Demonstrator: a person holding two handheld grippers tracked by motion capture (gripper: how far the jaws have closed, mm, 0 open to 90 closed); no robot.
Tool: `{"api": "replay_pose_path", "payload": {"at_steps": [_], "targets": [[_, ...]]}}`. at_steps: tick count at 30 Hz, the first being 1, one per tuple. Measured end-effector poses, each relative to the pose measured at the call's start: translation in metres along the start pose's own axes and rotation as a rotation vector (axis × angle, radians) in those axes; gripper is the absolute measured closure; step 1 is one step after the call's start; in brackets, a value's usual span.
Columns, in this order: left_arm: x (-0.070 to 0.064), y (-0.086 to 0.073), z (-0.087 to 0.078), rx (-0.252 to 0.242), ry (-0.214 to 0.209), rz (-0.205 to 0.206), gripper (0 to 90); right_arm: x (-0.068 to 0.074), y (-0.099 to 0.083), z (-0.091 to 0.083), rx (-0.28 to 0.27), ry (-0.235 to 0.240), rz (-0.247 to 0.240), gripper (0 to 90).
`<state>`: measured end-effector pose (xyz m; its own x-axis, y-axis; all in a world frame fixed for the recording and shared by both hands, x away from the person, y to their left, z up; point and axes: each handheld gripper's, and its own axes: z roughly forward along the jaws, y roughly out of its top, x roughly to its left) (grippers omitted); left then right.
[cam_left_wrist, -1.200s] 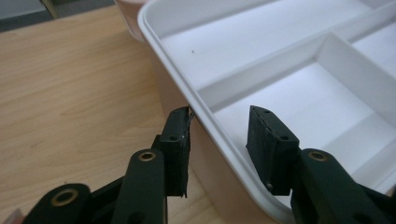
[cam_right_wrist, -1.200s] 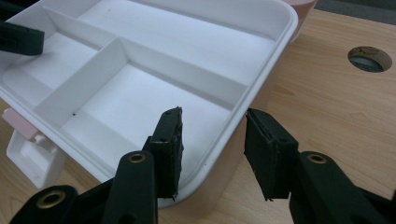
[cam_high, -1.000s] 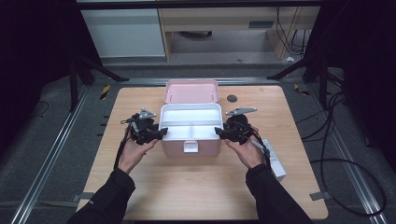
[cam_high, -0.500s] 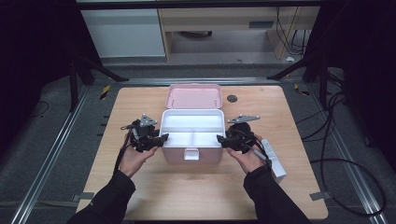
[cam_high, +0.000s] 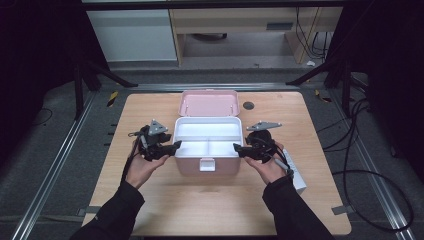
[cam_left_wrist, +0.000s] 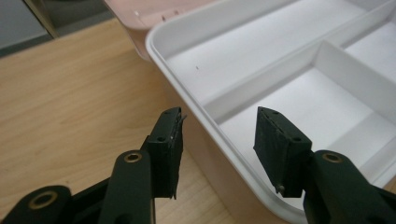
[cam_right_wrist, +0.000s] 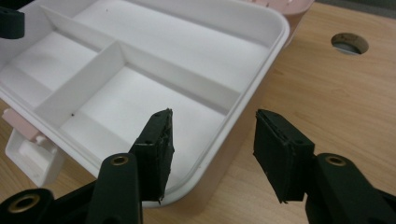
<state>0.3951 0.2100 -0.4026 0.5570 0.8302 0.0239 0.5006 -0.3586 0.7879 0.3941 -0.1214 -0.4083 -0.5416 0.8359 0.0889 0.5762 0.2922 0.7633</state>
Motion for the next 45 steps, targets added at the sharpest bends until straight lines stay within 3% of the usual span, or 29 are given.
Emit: {"api": "replay_pose_path", "payload": {"at_steps": [3,7,11,16,20,24,25,29,38,45], "targets": [[0.007,0.005,-0.009,-0.024,-0.006,0.013,49.4,-0.006,0.004,-0.006,-0.043,0.025,-0.001,36.8],[0.013,0.014,-0.014,-0.039,-0.029,0.071,49.3,-0.013,0.013,-0.015,-0.086,0.063,-0.018,24.7],[0.017,0.024,-0.017,-0.047,-0.076,0.117,49.6,-0.02,0.023,-0.024,-0.081,0.075,-0.064,13.8],[0.026,0.037,-0.012,-0.011,-0.118,0.135,51.9,-0.024,0.035,-0.029,-0.109,0.059,-0.128,22.0],[0.031,0.049,-0.009,-0.004,-0.167,0.175,50.1,-0.027,0.049,-0.029,-0.15,0.105,-0.184,31.4],[0.031,0.055,-0.006,0.019,-0.192,0.221,48.1,-0.03,0.061,-0.025,-0.124,0.126,-0.241,37.3],[0.03,0.058,-0.003,0.037,-0.201,0.261,48.1,-0.031,0.068,-0.021,-0.096,0.151,-0.268,40.5],[0.029,0.061,0.004,0.083,-0.231,0.304,50.8,-0.028,0.074,-0.008,-0.035,0.205,-0.331,43.1],[0.027,0.059,0.022,0.179,-0.293,0.408,58.2,-0.02,0.066,0.018,0.093,0.229,-0.506,49.6],[0.024,0.053,0.035,0.244,-0.322,0.461,63.7,-0.021,0.062,0.031,0.188,0.254,-0.539,59.6]]}}
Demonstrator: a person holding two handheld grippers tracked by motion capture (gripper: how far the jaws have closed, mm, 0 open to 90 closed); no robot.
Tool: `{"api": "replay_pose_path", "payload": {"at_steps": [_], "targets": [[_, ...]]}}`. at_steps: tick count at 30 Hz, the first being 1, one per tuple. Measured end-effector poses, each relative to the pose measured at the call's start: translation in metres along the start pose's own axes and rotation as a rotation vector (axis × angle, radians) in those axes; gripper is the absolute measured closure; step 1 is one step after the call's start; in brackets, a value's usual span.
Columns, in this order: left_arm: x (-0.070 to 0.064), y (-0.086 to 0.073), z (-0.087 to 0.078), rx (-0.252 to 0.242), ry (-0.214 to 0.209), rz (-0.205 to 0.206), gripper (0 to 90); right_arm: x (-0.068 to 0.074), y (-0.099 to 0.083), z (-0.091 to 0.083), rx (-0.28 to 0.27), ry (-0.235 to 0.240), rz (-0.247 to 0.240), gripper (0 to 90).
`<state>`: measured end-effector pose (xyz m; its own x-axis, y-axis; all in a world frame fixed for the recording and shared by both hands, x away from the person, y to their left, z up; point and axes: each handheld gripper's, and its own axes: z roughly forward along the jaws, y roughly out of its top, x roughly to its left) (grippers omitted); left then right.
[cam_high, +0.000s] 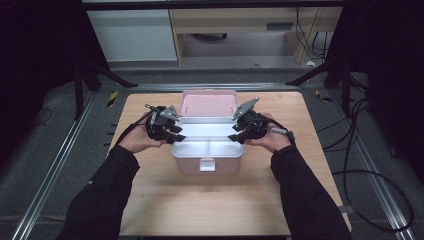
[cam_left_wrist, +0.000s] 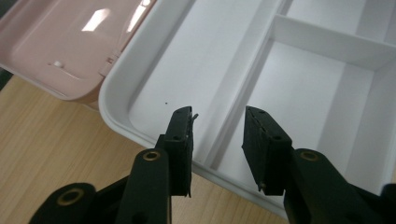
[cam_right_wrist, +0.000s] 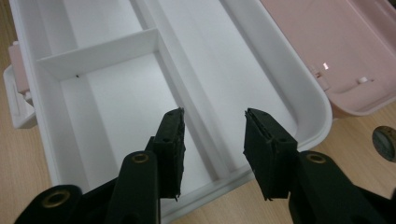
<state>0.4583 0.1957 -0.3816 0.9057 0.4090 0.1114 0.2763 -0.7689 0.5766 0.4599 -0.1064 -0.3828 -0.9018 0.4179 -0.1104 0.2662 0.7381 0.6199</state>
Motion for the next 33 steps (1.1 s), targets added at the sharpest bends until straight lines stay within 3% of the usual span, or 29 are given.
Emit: {"api": "replay_pose_path", "payload": {"at_steps": [5,10,14,16,21,25,33], "targets": [[0.002,0.001,0.007,0.015,-0.028,0.017,67.4,-0.004,-0.003,0.005,0.029,0.047,0.005,65.9],[0.002,0.007,0.01,0.078,-0.026,0.062,70.7,-0.005,-0.002,0.011,0.049,0.068,-0.019,72.6],[0.005,0.007,0.013,0.077,-0.05,0.058,73.4,-0.007,-0.002,0.013,0.049,0.072,-0.02,77.4],[0.006,0.007,0.014,0.076,-0.051,0.057,75.0,-0.008,-0.001,0.013,0.062,0.079,-0.023,78.1],[0.009,0.006,0.018,0.076,-0.091,0.074,77.3,-0.008,0.006,0.019,0.141,0.087,-0.085,78.3],[0.012,0.012,0.018,0.134,-0.11,0.128,79.3,-0.014,0.009,0.021,0.157,0.133,-0.092,79.6],[0.018,0.017,0.019,0.172,-0.161,0.163,82.3,-0.02,0.008,0.021,0.15,0.186,-0.097,82.3]]}}
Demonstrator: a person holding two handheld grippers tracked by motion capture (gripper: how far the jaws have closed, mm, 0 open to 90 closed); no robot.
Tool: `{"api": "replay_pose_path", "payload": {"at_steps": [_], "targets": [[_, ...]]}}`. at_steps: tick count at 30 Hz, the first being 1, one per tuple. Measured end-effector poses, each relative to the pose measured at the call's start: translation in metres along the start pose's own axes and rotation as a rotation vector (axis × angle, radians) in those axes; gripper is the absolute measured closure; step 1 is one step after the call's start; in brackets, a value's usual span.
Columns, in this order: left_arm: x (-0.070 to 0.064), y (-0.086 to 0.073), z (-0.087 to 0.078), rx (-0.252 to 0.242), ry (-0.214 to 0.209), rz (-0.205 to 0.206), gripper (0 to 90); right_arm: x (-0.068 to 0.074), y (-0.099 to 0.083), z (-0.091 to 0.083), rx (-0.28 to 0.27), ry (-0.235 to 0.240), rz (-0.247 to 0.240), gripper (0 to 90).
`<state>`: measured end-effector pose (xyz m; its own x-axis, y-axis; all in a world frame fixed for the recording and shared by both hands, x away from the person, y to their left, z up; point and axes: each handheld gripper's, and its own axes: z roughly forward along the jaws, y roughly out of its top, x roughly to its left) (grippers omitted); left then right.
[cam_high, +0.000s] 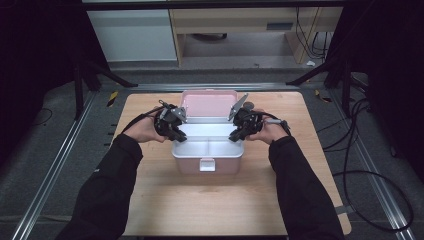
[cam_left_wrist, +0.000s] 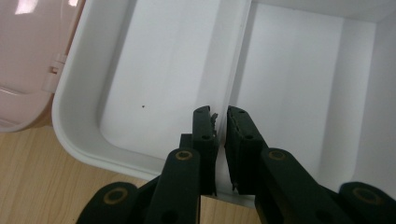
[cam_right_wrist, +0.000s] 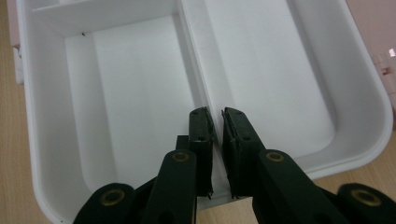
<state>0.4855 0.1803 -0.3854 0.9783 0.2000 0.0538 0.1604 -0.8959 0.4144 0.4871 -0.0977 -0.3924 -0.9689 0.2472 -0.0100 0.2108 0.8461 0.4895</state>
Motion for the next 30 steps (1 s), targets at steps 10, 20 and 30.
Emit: {"api": "replay_pose_path", "payload": {"at_steps": [10,20,30], "targets": [[0.001,0.007,-0.007,0.031,0.002,0.042,84.3,0.002,0.004,-0.008,0.003,-0.007,-0.046,85.2],[-0.015,0.015,-0.056,-0.014,0.039,0.088,85.9,0.018,0.019,-0.041,-0.046,-0.054,-0.122,86.2],[-0.064,0.02,-0.09,-0.004,0.008,0.106,86.0,0.064,0.029,-0.083,-0.057,-0.015,-0.152,88.1]]}}
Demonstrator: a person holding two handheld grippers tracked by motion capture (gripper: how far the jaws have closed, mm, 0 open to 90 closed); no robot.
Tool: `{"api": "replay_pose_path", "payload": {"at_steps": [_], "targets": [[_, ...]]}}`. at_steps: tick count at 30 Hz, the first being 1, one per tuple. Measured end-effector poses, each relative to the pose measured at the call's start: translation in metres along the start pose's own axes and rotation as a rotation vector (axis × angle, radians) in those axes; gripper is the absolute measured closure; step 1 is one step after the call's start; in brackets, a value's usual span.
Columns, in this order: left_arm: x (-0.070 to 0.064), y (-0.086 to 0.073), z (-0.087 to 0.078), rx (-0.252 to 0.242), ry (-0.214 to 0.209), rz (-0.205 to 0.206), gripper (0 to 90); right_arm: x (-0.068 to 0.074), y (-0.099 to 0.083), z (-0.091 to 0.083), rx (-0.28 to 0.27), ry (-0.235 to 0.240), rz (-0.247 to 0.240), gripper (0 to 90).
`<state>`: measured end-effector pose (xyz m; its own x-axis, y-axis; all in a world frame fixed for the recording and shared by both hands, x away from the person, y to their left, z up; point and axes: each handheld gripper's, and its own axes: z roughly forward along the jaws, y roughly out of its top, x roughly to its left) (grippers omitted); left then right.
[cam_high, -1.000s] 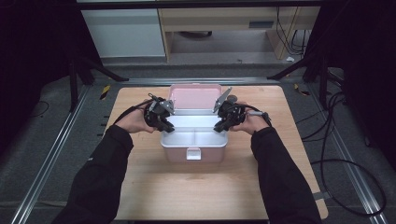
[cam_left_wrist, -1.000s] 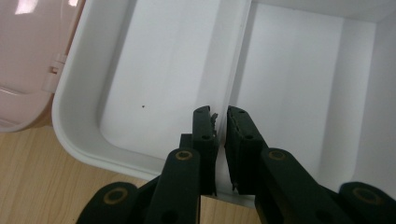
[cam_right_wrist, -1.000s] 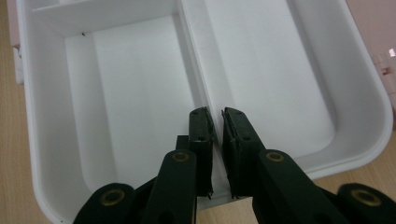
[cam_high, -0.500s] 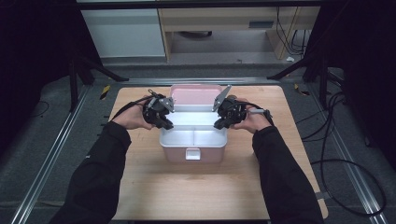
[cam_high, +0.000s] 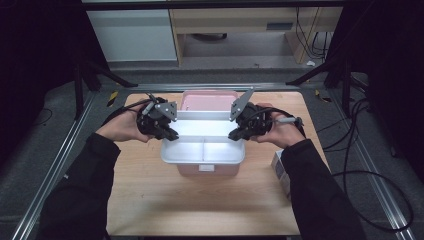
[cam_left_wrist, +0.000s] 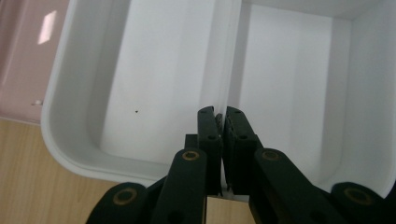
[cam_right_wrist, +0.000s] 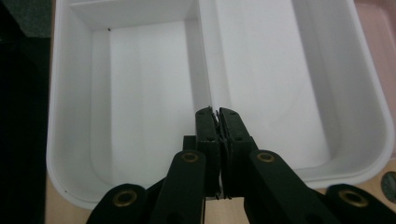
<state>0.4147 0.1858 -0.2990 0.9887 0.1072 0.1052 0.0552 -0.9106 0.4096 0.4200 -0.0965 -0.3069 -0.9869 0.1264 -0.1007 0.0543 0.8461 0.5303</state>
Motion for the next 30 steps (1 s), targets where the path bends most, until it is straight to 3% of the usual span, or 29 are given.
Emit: {"api": "replay_pose_path", "payload": {"at_steps": [3,4,5,7,10,15,16,17,24,30], "targets": [[-0.016,0.002,0.0,0.025,-0.005,0.021,86.2,0.02,0.0,-0.005,0.015,0.018,-0.012,88.6],[-0.016,0.002,0.0,0.025,-0.005,0.021,86.1,0.02,0.0,-0.005,0.015,0.018,-0.012,88.6],[-0.029,0.002,0.002,0.034,-0.012,0.018,86.0,0.032,-0.001,-0.006,0.027,0.026,-0.012,89.0],[-0.038,0.001,0.005,0.033,-0.016,0.014,85.5,0.041,-0.004,-0.005,0.031,0.036,-0.013,89.3],[-0.054,0.0,0.009,0.034,-0.03,-0.001,85.2,0.057,-0.01,-0.003,0.036,0.051,-0.007,89.5],[-0.077,-0.002,0.016,0.063,-0.038,0.011,85.3,0.082,-0.019,0.005,0.04,0.058,-0.022,89.9],[-0.077,-0.002,0.016,0.063,-0.038,0.011,85.3,0.082,-0.019,0.005,0.04,0.058,-0.022,89.9],[-0.088,-0.003,0.02,0.069,-0.043,0.018,85.7,0.092,-0.023,0.01,0.044,0.065,-0.027,89.9],[-0.114,-0.012,0.033,0.064,-0.058,0.009,86.2,0.113,-0.034,0.022,0.052,0.101,-0.03,89.9],[-0.127,-0.024,0.057,0.069,-0.086,-0.006,86.4,0.126,-0.045,0.042,0.073,0.133,-0.026,89.9]]}}
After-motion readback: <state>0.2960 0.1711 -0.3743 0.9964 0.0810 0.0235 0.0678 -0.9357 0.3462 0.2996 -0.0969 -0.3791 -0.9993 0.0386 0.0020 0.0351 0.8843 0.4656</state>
